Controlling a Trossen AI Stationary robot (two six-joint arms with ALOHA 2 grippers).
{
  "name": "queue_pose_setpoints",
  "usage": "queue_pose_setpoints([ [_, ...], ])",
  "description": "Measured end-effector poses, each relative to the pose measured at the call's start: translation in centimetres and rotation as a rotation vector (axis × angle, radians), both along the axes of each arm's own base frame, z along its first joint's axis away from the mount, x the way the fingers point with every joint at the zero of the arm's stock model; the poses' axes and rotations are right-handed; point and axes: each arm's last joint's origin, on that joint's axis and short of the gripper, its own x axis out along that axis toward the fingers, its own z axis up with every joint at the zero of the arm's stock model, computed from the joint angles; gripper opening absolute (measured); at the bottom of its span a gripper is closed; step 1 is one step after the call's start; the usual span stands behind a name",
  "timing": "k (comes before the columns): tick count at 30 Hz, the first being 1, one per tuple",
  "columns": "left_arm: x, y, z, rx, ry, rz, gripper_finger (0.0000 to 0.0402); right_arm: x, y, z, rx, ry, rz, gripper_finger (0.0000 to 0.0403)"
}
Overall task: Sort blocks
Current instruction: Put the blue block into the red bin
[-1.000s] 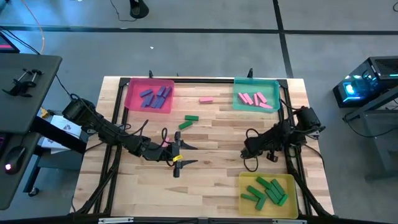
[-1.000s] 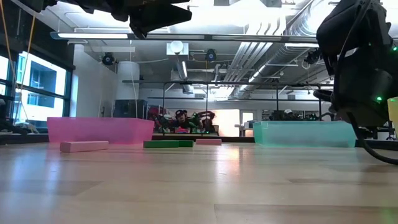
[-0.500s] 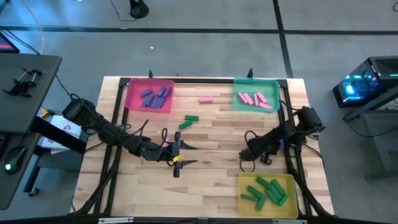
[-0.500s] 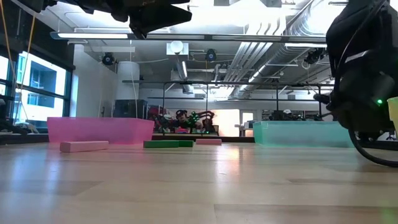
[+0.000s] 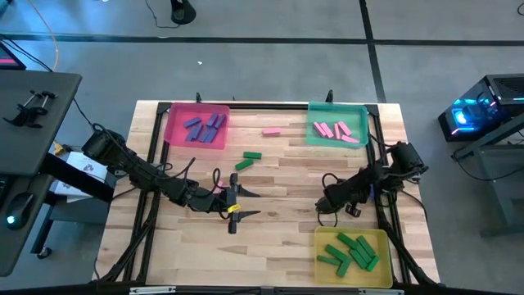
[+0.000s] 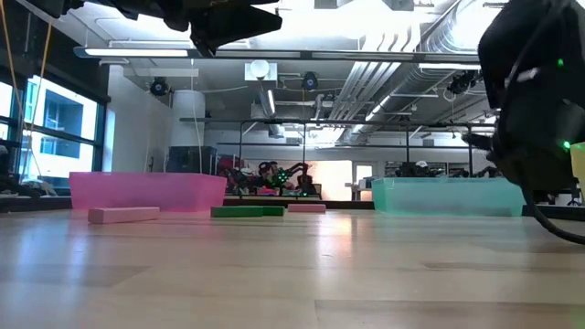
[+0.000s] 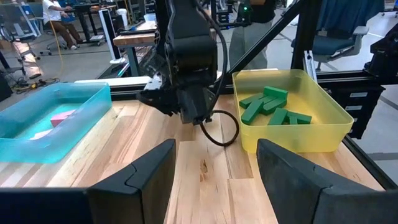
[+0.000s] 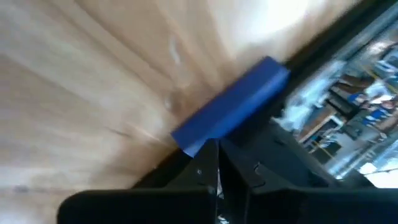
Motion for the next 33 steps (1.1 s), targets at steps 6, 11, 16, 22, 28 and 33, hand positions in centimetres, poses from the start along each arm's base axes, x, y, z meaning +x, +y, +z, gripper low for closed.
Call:
queue_pose_setpoints([
  [6,0.0,0.0,0.0,0.001,0.001,0.000,0.0213,-1.2,-0.3,-1.1,0.023,0.002,-0.027,0.0000],
  [11,0.0,0.0,0.0,0.000,0.000,0.000,0.0213,-0.5,-0.1,-1.0,0.053,-0.027,-0.003,0.0000],
  [16,0.0,0.0,0.0,0.000,0.000,0.000,0.0213,2.1,0.6,0.4,0.029,-0.143,0.058,0.0000],
  [22,0.0,0.0,0.0,0.000,0.000,0.000,0.0213,7.0,1.8,5.3,-0.021,-0.558,0.229,0.0000],
  [28,0.0,0.0,0.0,0.002,0.004,0.000,0.0213,8.1,2.7,11.7,-0.191,-1.007,0.378,0.0000],
  [33,0.0,0.0,-0.2,0.009,0.020,0.000,0.0213,7.4,2.7,12.6,-0.141,-1.143,0.416,0.0012],
])
